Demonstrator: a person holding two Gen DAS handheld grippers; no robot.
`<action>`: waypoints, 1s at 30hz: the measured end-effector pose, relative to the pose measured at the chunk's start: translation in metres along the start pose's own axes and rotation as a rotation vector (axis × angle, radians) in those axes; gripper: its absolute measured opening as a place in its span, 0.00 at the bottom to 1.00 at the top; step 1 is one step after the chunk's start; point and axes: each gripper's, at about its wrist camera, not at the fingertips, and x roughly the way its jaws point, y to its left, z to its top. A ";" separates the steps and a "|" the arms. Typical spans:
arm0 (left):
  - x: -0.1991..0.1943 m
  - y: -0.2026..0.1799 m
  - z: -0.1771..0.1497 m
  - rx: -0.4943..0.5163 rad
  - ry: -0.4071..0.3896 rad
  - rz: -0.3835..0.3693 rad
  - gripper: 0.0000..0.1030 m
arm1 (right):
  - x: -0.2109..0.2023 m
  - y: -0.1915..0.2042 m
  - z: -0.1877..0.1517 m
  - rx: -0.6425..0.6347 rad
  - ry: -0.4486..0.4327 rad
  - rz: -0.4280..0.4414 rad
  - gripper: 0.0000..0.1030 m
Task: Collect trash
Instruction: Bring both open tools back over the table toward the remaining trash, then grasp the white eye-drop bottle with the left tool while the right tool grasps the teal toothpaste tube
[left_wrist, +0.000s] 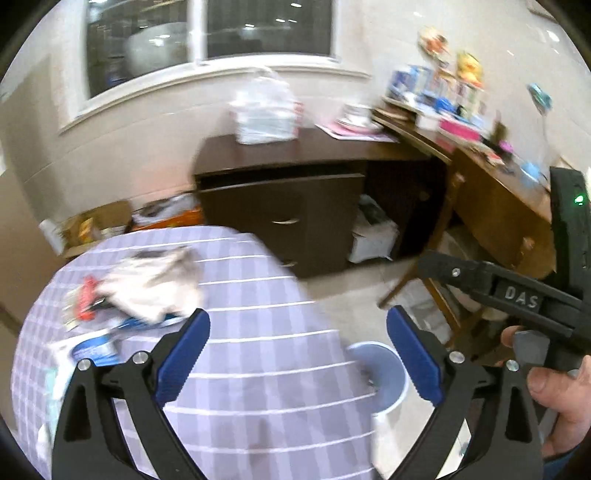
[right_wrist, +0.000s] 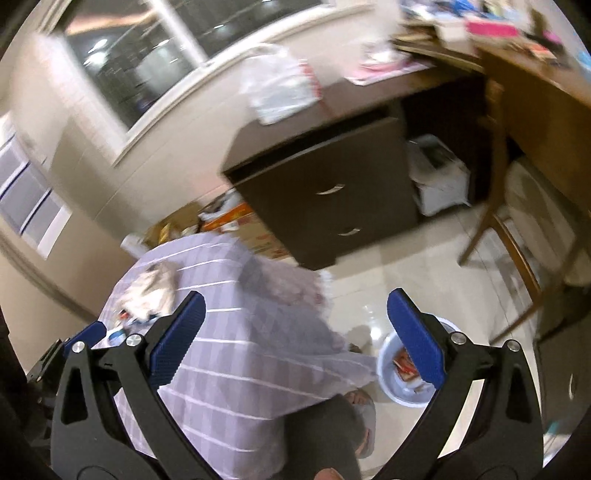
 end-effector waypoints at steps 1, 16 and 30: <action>-0.006 0.012 -0.003 -0.020 -0.006 0.012 0.92 | 0.002 0.014 -0.001 -0.026 0.006 0.013 0.94; -0.102 0.201 -0.096 -0.315 -0.074 0.313 0.92 | 0.059 0.232 -0.082 -0.390 0.217 0.248 0.94; -0.100 0.292 -0.186 -0.395 0.020 0.379 0.90 | 0.093 0.330 -0.162 -0.584 0.359 0.294 0.94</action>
